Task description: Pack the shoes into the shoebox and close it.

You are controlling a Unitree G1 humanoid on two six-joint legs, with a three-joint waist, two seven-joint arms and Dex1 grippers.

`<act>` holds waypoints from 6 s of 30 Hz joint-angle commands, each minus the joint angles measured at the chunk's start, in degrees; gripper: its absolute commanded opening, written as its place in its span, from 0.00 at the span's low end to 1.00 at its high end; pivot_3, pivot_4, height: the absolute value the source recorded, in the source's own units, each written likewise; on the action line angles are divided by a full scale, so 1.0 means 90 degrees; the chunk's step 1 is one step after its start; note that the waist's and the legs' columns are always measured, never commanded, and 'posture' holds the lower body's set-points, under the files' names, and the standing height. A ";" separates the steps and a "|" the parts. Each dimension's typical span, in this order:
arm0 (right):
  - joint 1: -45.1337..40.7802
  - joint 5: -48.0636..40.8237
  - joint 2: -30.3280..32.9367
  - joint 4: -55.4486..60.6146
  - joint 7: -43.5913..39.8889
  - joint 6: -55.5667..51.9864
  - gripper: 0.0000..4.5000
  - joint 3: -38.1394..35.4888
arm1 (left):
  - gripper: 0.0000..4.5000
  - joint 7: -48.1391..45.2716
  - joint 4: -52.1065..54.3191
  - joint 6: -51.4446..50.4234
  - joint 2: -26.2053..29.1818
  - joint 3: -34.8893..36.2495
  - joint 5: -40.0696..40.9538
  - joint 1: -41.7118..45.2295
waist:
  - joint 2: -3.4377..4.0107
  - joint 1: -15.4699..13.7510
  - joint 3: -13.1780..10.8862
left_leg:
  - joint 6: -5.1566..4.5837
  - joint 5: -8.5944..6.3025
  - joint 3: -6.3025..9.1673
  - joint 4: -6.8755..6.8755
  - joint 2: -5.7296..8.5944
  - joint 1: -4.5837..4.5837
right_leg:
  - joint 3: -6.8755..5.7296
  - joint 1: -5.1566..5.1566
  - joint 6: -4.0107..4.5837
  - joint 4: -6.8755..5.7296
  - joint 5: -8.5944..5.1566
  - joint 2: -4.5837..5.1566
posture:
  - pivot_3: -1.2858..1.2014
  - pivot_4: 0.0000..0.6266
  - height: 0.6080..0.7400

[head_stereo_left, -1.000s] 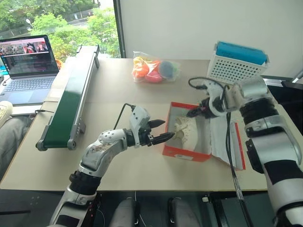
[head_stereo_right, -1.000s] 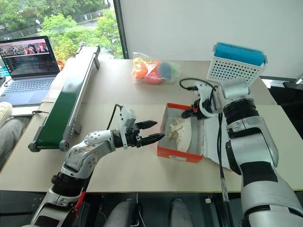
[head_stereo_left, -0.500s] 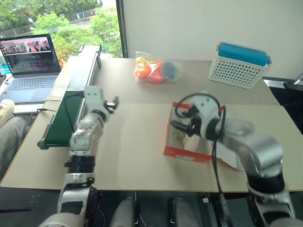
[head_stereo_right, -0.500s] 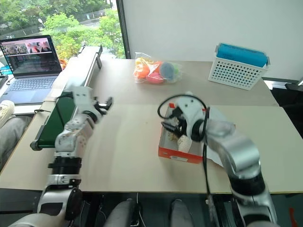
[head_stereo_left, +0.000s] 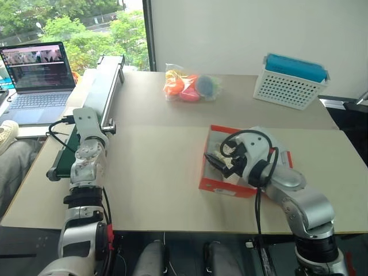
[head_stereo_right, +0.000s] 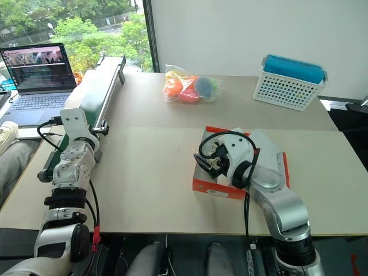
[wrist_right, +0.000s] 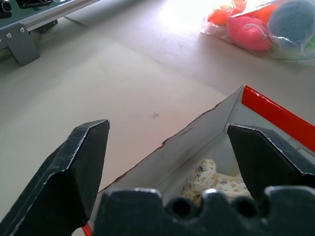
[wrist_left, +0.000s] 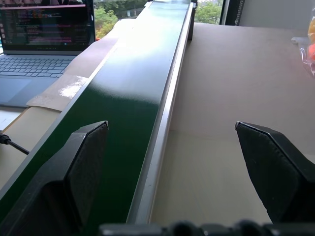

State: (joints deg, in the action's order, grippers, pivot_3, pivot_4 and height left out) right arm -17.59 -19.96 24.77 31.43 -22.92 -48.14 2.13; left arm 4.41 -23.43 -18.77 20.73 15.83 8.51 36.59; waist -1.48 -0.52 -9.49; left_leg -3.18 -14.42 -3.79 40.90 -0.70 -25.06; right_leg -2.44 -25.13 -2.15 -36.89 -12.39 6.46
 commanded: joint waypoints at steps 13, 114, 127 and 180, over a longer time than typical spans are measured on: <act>0.0019 0.1006 0.0532 -0.0664 -0.0301 0.1426 1.00 0.0353 | 0.99 0.0648 0.1270 0.0699 0.0022 0.0458 -0.0192 -0.0544 | -0.0002 -0.0015 0.0001 | 0.0002 0.0001 0.0000 0.0002 0.0000 0.0000 | 0.0000 0.0001 0.0001 0.0001 0.0001 0.0004 | 0.52 0.24 0.73; 0.0461 0.1510 0.0045 -0.0554 -0.0470 0.1668 1.00 0.0693 | 0.69 0.0119 -0.0696 -0.0284 -0.0055 0.0746 0.0249 0.0099 | 0.0000 -0.0028 0.0008 | -0.0024 -0.0017 -0.0001 -0.0001 0.0001 0.0103 | -0.0001 0.0093 0.0001 -0.0002 -0.0001 0.0004 | 0.52 0.24 0.73; 0.0245 0.1520 -0.0024 -0.0760 -0.0409 0.1679 1.00 0.0607 | 0.61 -0.0614 0.0610 0.0265 -0.0838 0.0889 0.1314 0.0338 | -0.0009 -0.0091 0.0005 | -0.0016 -0.0013 0.0008 0.0006 0.0002 0.0083 | -0.0012 0.0089 0.0003 0.0009 -0.0001 0.0008 | 0.52 0.24 0.73; -0.3462 -0.2744 -0.3322 -0.2474 0.3219 -0.3660 0.05 -0.4820 | 0.61 -0.2974 0.3004 -0.1592 -0.2030 -0.2073 0.2033 -0.0488 | 0.0005 0.0136 0.0001 | -0.0030 -0.0019 -0.0003 -0.0021 -0.0005 0.0073 | 0.0009 0.0061 0.0012 0.0010 -0.0002 -0.0008 | 0.52 0.24 0.73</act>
State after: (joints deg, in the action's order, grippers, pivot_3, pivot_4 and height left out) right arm -48.47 -43.13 -4.21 8.35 5.91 -83.16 -41.80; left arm -21.92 0.14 -33.77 2.98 -2.67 26.49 30.97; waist -1.43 0.71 -9.47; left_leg -3.45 -14.59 -3.82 40.72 -0.74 -24.41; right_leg -2.36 -24.58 -2.04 -36.80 -12.40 6.39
